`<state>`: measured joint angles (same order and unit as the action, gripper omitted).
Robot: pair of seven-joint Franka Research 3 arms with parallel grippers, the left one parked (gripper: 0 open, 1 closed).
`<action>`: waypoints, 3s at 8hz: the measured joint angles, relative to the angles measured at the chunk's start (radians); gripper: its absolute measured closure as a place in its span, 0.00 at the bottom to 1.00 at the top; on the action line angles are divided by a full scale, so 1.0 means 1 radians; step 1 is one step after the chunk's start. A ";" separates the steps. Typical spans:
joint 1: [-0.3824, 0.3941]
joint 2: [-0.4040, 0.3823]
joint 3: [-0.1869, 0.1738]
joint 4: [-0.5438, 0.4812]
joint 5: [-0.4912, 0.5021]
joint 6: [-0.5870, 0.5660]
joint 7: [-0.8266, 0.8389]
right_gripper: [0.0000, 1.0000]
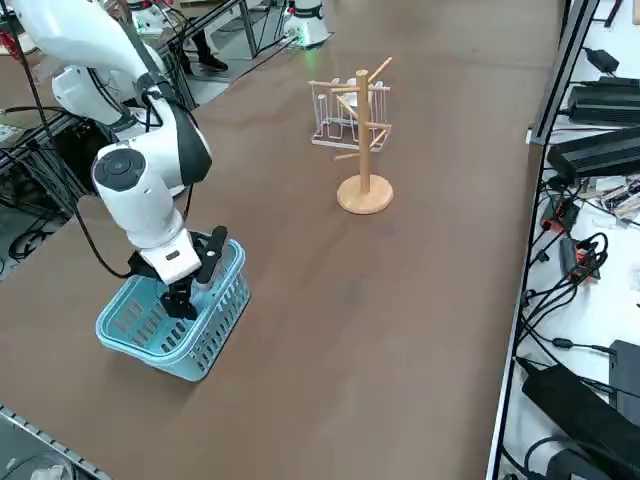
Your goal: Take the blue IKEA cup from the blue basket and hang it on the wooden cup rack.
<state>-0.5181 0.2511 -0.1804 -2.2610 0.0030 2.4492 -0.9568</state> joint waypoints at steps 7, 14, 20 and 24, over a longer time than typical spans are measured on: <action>-0.011 0.006 0.000 0.000 0.000 0.000 -0.009 0.00; -0.019 0.015 0.000 0.000 0.000 -0.015 -0.024 0.00; -0.026 0.015 0.000 0.000 0.000 -0.027 -0.031 0.02; -0.026 0.015 0.000 0.002 0.000 -0.029 -0.046 0.14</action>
<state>-0.5443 0.2662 -0.1809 -2.2586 0.0030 2.4200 -1.0032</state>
